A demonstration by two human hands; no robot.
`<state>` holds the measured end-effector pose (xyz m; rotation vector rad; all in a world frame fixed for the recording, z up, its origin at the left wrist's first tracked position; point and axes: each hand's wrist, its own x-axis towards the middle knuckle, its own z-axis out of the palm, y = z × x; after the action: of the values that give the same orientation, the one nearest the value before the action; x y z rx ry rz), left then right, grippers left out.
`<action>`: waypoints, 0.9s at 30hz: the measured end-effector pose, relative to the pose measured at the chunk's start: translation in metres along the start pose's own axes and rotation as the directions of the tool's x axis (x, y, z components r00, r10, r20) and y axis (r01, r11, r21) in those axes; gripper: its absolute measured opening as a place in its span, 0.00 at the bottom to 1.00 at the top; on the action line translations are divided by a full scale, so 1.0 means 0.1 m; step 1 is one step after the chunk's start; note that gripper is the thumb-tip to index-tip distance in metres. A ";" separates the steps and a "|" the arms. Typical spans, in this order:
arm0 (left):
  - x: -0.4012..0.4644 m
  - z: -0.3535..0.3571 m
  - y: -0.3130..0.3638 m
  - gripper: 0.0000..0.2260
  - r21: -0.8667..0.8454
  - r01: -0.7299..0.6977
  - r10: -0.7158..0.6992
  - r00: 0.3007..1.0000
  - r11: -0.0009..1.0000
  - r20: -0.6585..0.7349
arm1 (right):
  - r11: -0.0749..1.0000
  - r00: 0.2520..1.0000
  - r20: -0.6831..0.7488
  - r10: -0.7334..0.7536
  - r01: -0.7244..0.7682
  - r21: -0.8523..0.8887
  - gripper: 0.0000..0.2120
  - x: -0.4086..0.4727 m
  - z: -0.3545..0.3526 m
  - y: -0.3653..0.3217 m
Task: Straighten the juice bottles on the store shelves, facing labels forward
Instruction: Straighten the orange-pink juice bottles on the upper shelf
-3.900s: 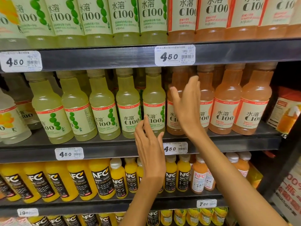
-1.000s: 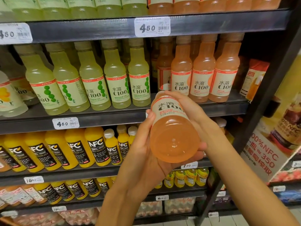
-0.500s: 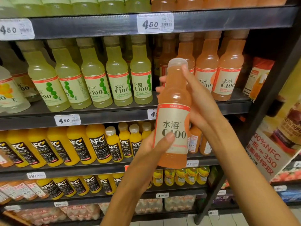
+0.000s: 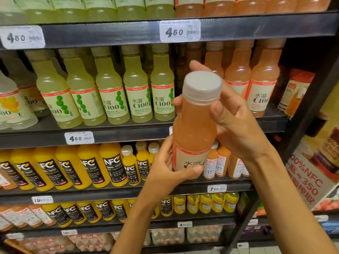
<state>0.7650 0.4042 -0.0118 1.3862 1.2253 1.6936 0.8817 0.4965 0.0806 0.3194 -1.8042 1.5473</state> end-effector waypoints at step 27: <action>0.12 0.17 -0.06 0.36 -0.275 0.274 -0.279 0.960 0.922 0.024 | 0.971 0.953 -0.212 0.217 -0.189 0.145 0.19 0.18 -0.01 0.12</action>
<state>0.7779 0.4219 -0.0128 0.9845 1.0863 1.6056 0.8620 0.5048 0.0831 0.0112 -1.6060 1.7653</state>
